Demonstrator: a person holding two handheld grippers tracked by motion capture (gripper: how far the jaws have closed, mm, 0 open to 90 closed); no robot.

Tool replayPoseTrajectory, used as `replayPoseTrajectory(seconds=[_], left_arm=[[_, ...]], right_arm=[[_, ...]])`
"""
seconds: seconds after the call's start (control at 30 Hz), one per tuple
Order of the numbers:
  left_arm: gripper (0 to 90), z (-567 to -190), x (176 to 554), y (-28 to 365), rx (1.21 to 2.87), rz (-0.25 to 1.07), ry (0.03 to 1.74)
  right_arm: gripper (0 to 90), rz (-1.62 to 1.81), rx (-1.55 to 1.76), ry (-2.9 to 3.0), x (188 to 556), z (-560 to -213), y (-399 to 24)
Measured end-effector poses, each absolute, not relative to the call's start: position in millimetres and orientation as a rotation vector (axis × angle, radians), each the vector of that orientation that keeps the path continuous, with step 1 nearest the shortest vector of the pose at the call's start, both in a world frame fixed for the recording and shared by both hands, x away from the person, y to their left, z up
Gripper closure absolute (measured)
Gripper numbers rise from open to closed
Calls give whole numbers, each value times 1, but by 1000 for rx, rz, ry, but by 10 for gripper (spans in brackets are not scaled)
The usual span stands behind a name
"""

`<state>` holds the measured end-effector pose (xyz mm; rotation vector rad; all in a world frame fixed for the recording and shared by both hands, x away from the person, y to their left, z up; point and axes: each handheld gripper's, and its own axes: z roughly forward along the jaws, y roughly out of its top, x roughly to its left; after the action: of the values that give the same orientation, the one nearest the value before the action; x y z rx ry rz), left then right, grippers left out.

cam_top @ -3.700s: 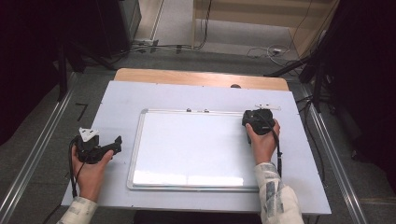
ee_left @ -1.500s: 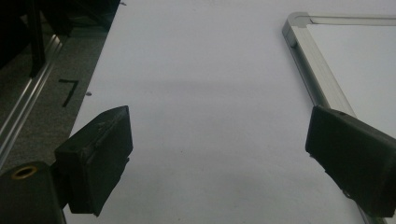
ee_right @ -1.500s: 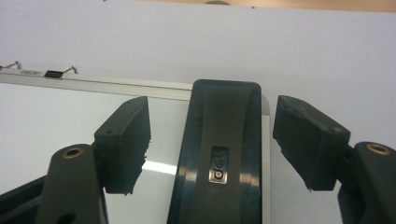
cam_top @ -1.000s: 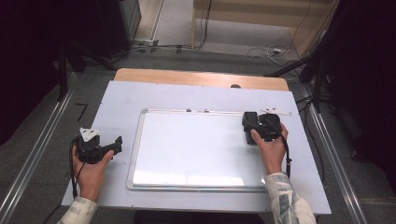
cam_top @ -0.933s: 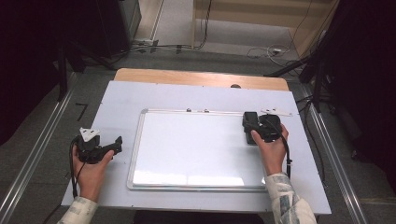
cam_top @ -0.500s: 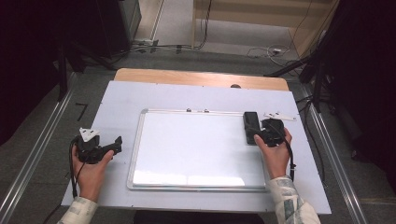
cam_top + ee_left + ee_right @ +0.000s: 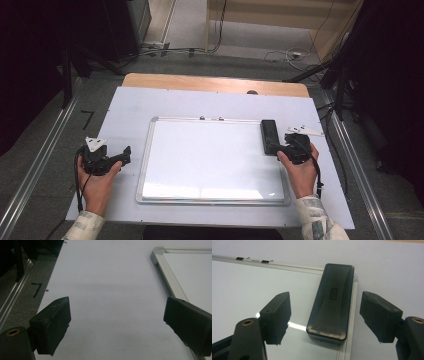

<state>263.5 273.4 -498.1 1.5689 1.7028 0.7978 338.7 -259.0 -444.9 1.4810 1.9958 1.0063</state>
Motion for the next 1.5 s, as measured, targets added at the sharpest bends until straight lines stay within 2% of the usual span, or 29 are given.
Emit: replayPoseTrajectory(seconds=[1.5], left_arm=[[79,-498,263,273,1565,792,1699]], right_arm=[[211,1007,1529,1946,299,-453,-321]])
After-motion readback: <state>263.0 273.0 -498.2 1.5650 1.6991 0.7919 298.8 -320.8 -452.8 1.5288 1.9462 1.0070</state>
